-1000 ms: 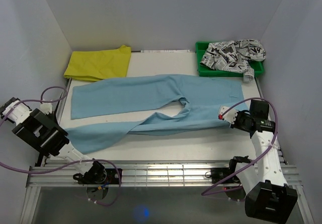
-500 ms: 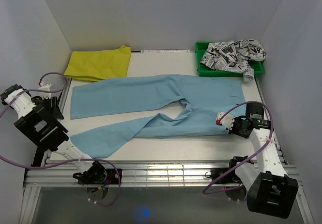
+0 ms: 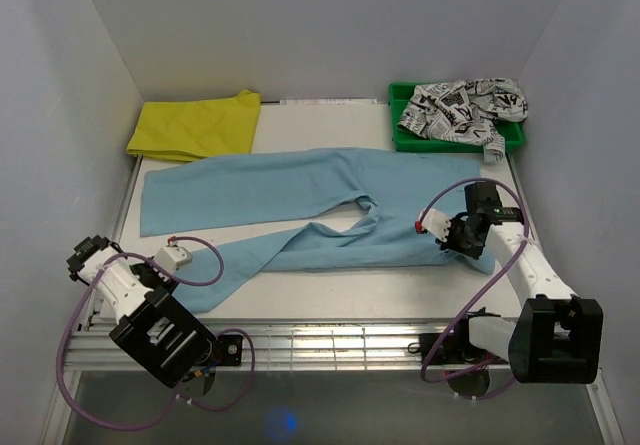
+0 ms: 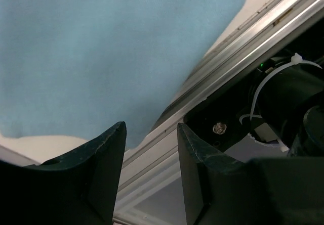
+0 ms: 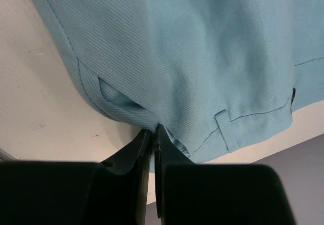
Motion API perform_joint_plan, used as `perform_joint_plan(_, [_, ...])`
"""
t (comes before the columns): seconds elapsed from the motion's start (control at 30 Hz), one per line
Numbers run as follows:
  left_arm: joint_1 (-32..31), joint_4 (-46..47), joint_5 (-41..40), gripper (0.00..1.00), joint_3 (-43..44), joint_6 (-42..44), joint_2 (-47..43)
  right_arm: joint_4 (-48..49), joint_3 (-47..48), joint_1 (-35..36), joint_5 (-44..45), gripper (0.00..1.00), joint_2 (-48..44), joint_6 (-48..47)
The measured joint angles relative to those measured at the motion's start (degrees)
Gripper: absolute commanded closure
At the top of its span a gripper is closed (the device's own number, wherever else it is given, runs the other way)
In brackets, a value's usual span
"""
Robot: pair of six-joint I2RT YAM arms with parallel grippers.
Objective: Fold and stack the trousers
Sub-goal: Flatten the trousers out
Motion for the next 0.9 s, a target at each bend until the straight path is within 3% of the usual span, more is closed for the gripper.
perform_joint_plan(0.3, [0.00,10.21,-2.82,0.46,-10.40,5.25,-3.37,0.15,4.59,4.70,1.22,0.92,6.38,5.60])
perform_joint_plan(0.37, [0.00,12.48,-3.26,0.58,-11.89,5.92,-3.30,0.17,4.81,5.25,1.49,0.92,7.23,6.27])
perform_joint_plan(0.4, [0.00,13.44,-3.43,0.69,-12.68,6.10,-3.23,0.28,4.98,5.44,1.57,0.92,7.56,6.54])
perform_joint_plan(0.43, [0.00,14.27,-3.54,0.86,-13.40,6.21,-3.23,0.26,5.22,5.55,1.73,0.92,7.80,6.73])
perform_joint_plan(0.5, [-0.02,15.28,-3.43,0.98,-13.53,6.47,-3.21,0.28,5.73,5.70,2.16,0.92,8.04,6.93])
perform_joint_plan(0.57, [-0.02,14.47,-2.97,1.00,-12.26,6.03,-2.16,0.39,6.03,5.81,2.64,0.92,8.04,6.86])
perform_joint_plan(0.67, [0.00,9.73,0.28,1.00,-4.13,2.84,4.13,0.79,5.90,5.81,3.89,0.92,7.85,5.99])
perform_joint_plan(0.8, [0.61,3.08,8.83,1.00,18.16,-6.69,20.06,2.69,2.29,5.62,5.79,0.92,4.09,2.93])
perform_joint_plan(0.9, [1.20,3.19,14.38,1.00,31.21,-15.37,31.06,2.91,-1.77,4.61,6.93,0.92,0.02,0.07])
